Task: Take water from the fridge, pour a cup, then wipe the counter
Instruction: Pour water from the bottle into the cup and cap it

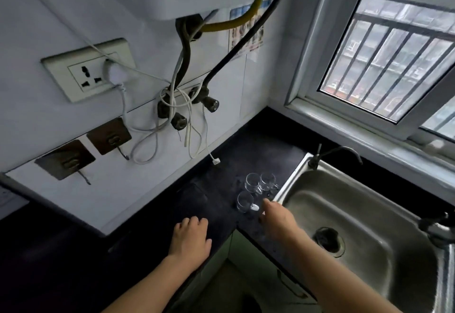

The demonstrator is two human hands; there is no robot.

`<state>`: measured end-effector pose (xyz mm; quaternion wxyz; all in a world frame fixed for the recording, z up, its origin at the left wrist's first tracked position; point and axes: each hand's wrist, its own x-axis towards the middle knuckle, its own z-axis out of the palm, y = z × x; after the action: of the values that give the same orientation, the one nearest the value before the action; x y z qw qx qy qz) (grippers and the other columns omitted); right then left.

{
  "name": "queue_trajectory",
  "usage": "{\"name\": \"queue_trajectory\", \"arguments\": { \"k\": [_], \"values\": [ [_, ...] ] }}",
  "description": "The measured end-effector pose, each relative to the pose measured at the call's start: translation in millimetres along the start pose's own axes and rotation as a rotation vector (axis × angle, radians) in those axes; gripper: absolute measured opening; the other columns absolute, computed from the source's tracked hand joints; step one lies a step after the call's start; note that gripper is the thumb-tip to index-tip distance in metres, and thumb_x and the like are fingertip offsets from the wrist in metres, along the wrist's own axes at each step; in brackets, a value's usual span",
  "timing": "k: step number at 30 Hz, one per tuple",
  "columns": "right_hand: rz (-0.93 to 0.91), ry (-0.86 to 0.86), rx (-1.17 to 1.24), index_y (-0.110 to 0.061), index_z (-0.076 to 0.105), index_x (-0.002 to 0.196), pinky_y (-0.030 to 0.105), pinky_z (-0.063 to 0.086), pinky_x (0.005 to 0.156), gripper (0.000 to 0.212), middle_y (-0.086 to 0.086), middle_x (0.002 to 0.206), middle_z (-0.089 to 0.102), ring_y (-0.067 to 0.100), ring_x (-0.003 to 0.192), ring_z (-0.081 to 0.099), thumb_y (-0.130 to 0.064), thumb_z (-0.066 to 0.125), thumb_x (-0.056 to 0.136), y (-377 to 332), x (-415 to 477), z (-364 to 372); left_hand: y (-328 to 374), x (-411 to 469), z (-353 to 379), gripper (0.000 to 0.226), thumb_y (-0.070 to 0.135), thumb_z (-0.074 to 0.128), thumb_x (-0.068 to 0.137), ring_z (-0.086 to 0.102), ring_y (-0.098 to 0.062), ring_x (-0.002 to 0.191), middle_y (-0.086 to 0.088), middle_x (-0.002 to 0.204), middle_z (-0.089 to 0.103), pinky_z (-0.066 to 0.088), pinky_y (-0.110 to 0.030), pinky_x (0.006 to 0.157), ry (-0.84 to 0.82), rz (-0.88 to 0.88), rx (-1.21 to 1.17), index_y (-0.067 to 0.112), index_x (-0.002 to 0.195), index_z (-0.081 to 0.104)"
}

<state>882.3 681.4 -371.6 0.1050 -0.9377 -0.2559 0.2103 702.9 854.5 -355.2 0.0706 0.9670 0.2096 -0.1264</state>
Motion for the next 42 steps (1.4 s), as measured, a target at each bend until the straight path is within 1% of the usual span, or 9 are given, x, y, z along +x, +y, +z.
{"name": "queue_trajectory", "arguments": {
  "k": [6,10,14,21,24,28,32,37,42],
  "values": [
    [-0.046,-0.087,0.091,-0.016,0.051,0.107,0.038,0.049,0.076,0.021,0.011,0.107,0.068,0.034,0.099,0.065,-0.032,0.049,0.093,16,42,24,26,0,6,0.033,0.042,0.051,0.095,0.051,-0.024,0.117,-0.002,0.124,0.056,0.040,-0.037,0.100,0.006,-0.127,-0.019,0.021,0.121,0.050],
    [-0.077,-0.093,0.162,-0.021,0.053,0.094,0.038,0.051,0.075,0.019,0.008,0.099,0.071,0.032,0.095,0.066,-0.037,0.043,0.097,23,54,32,38,-6,13,0.025,0.040,0.049,0.096,0.053,-0.019,0.110,0.003,0.116,0.058,0.041,-0.032,0.095,0.053,-0.196,-0.110,0.024,0.114,0.053],
    [-0.094,-0.119,0.288,-0.018,0.054,0.085,0.031,0.040,0.066,0.025,0.002,0.082,0.065,0.028,0.079,0.059,-0.037,0.045,0.099,25,60,30,48,-14,20,0.023,0.039,0.053,0.094,0.056,-0.014,0.102,0.007,0.110,0.057,0.045,-0.027,0.081,0.078,-0.289,-0.276,0.026,0.113,0.052],
    [-0.229,-0.164,0.406,-0.014,0.049,0.075,0.039,0.048,0.059,0.030,0.002,0.065,0.062,0.021,0.060,0.054,-0.037,0.050,0.095,5,45,40,48,-21,26,0.015,0.022,0.074,0.083,0.064,-0.009,0.081,0.003,0.092,0.066,0.053,-0.020,0.072,0.193,-0.730,-1.036,0.021,0.094,0.063],
    [-0.392,-0.169,0.385,-0.015,0.051,0.074,0.042,0.046,0.060,0.028,0.003,0.064,0.061,0.017,0.058,0.050,-0.035,0.055,0.094,-22,28,43,40,-28,22,0.013,0.019,0.068,0.091,0.065,-0.017,0.088,-0.010,0.101,0.068,0.053,-0.030,0.075,0.244,-0.910,-1.451,0.013,0.101,0.062],
    [-0.569,-0.221,0.356,-0.017,0.054,0.078,0.039,0.045,0.058,0.022,0.000,0.066,0.062,0.018,0.059,0.055,-0.031,0.055,0.094,-70,-6,51,19,-53,20,0.023,0.034,0.059,0.097,0.063,-0.025,0.099,-0.012,0.112,0.064,0.052,-0.037,0.077,0.294,-1.087,-1.971,0.013,0.107,0.059],
    [-0.747,-0.296,0.291,-0.019,0.055,0.078,0.037,0.045,0.056,0.018,-0.002,0.068,0.063,0.015,0.059,0.057,-0.028,0.052,0.094,-125,-46,69,-16,-100,27,0.041,0.044,0.058,0.095,0.064,-0.026,0.095,-0.014,0.107,0.067,0.052,-0.037,0.073,0.380,-1.122,-2.165,0.006,0.108,0.062],
    [-0.870,-0.358,0.183,-0.018,0.059,0.084,0.022,0.035,0.048,0.015,-0.003,0.070,0.063,0.009,0.053,0.048,-0.025,0.051,0.096,-195,-102,108,-71,-179,45,0.031,0.040,0.060,0.095,0.062,-0.023,0.080,-0.009,0.082,0.066,0.051,-0.037,0.077,0.495,-1.157,-2.243,0.010,0.092,0.066],
    [-0.900,-0.410,0.152,-0.021,0.058,0.082,0.030,0.044,0.053,0.016,-0.003,0.068,0.064,0.014,0.058,0.057,-0.028,0.053,0.095,-270,-169,169,-143,-265,82,0.028,0.036,0.058,0.097,0.063,-0.023,0.079,-0.009,0.080,0.068,0.050,-0.037,0.075,0.567,-1.228,-2.266,0.011,0.091,0.067]
  ]
}}
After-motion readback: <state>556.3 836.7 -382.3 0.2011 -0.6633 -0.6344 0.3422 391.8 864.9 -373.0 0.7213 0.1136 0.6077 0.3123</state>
